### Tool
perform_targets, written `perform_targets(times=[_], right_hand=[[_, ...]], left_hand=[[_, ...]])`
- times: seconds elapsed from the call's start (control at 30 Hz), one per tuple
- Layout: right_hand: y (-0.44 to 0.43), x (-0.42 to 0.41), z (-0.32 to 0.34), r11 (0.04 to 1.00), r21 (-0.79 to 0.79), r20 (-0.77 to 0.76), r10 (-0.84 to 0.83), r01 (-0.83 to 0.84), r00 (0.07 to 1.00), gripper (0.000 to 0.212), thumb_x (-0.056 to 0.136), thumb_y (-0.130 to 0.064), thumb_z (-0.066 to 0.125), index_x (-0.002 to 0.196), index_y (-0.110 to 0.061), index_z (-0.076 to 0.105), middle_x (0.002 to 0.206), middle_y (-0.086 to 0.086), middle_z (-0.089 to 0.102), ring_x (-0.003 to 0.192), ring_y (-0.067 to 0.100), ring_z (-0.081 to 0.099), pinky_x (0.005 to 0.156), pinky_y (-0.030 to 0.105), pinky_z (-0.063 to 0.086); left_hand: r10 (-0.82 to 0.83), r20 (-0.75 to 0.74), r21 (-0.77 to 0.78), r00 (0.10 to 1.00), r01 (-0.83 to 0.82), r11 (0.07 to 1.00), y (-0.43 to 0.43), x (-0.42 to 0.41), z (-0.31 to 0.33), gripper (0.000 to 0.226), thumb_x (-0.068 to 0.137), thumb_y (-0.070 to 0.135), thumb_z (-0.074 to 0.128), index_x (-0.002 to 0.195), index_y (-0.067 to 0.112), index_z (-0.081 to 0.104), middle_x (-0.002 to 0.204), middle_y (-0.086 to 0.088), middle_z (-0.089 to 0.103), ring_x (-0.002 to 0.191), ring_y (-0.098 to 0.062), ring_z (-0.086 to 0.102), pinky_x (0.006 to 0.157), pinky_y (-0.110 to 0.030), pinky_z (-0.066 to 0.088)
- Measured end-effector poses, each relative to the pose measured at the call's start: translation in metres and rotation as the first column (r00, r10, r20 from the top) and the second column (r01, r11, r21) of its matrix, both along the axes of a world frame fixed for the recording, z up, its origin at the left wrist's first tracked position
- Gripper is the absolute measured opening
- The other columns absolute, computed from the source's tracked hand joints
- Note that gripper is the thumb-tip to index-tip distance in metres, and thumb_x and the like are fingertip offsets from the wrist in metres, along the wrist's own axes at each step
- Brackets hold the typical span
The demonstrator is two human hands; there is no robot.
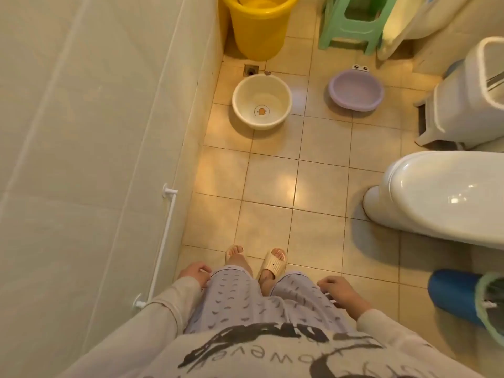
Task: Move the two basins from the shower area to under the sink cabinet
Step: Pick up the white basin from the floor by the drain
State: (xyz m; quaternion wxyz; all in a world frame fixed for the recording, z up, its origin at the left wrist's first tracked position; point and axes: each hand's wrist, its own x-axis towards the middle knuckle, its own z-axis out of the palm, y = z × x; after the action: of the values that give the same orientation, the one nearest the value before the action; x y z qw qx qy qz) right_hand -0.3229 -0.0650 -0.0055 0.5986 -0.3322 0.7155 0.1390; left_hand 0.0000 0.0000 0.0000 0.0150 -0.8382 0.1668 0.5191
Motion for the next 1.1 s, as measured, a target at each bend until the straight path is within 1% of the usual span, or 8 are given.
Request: perform_targets(times=[0.13,0.23,0.4,0.57,0.7,0.9,1.0,1.1], right_hand=[[-0.058,0.01,0.001,0.985,-0.044,0.11,-0.163,0.168,0.981,0.013,0.092,-0.016,0.053,0.095,-0.006,0.061,0.082,0.01,0.062,0.069,0.021,0.059,0.06,0.028,0.049],[-0.104,0.021,0.008,0.974,-0.11,0.177,-0.178,0.199,0.968,0.015,0.092,-0.018,0.054,0.099,-0.006,0.061,0.083,0.008,0.063,0.071,0.019,0.061,0.063,0.029,0.051],[-0.168,0.038,0.011,0.965,-0.156,0.225,-0.171,0.209,0.959,0.016,0.092,-0.017,0.052,0.101,-0.007,0.06,0.085,0.008,0.062,0.071,0.018,0.06,0.064,0.028,0.05],[-0.211,0.055,0.0,0.962,-0.129,0.162,-0.219,0.241,0.962,0.017,0.093,-0.017,0.052,0.103,-0.006,0.06,0.087,0.009,0.062,0.076,0.021,0.06,0.067,0.03,0.05],[-0.236,0.065,-0.003,0.966,-0.102,0.058,-0.234,0.239,0.971,0.018,0.093,-0.017,0.05,0.103,-0.006,0.06,0.089,0.01,0.061,0.078,0.022,0.059,0.067,0.031,0.05],[-0.266,0.069,-0.005,0.955,-0.086,-0.059,-0.289,0.283,0.956,0.013,0.092,-0.016,0.049,0.095,-0.007,0.058,0.085,0.01,0.061,0.071,0.021,0.058,0.062,0.031,0.048],[-0.279,0.072,-0.004,0.955,-0.074,-0.088,-0.295,0.289,0.952,0.015,0.092,-0.017,0.049,0.096,-0.006,0.058,0.087,0.011,0.061,0.074,0.023,0.059,0.071,0.035,0.05],[-0.301,0.073,-0.005,0.957,-0.058,-0.092,-0.287,0.283,0.953,0.018,0.092,-0.018,0.048,0.099,-0.004,0.059,0.087,0.012,0.061,0.079,0.026,0.059,0.077,0.037,0.05]], left_hand=[[0.023,0.003,0.06,1.0,-0.023,0.998,-0.003,0.0,-0.007,0.016,0.084,0.007,0.048,0.083,0.017,0.061,0.091,-0.008,0.062,0.083,-0.024,0.055,0.074,-0.026,0.043],[0.062,0.009,0.078,0.998,-0.063,0.995,-0.004,0.004,-0.014,0.017,0.082,0.005,0.049,0.084,0.013,0.064,0.095,-0.009,0.067,0.084,-0.023,0.055,0.078,-0.025,0.044],[0.199,-0.02,0.056,0.98,-0.198,0.979,-0.02,0.018,-0.029,0.017,0.086,-0.003,0.045,0.084,0.004,0.06,0.084,-0.014,0.061,0.065,-0.023,0.051,0.072,-0.028,0.043],[0.171,-0.035,0.091,0.985,-0.167,0.982,-0.088,0.05,-0.04,0.015,0.089,-0.002,0.043,0.088,0.004,0.056,0.09,-0.014,0.059,0.057,-0.02,0.048,0.057,-0.023,0.037],[0.069,-0.04,0.092,0.997,-0.065,0.994,-0.173,0.081,-0.033,0.014,0.09,0.004,0.042,0.09,0.009,0.056,0.092,-0.011,0.06,0.057,-0.016,0.049,0.051,-0.022,0.035],[0.08,-0.149,-0.084,0.986,-0.093,0.992,-0.32,0.112,-0.006,0.016,0.093,0.01,0.043,0.1,0.009,0.057,0.098,-0.01,0.058,0.059,-0.014,0.05,0.053,-0.022,0.036],[0.187,-0.259,-0.175,0.947,-0.237,0.956,-0.386,0.117,0.01,0.011,0.093,0.011,0.045,0.097,0.012,0.055,0.101,-0.009,0.059,0.065,-0.013,0.056,0.06,-0.024,0.042],[0.194,-0.305,-0.218,0.933,-0.266,0.939,-0.434,0.115,0.019,0.015,0.092,0.01,0.044,0.088,0.015,0.058,0.101,-0.01,0.06,0.066,-0.013,0.057,0.063,-0.025,0.045]])
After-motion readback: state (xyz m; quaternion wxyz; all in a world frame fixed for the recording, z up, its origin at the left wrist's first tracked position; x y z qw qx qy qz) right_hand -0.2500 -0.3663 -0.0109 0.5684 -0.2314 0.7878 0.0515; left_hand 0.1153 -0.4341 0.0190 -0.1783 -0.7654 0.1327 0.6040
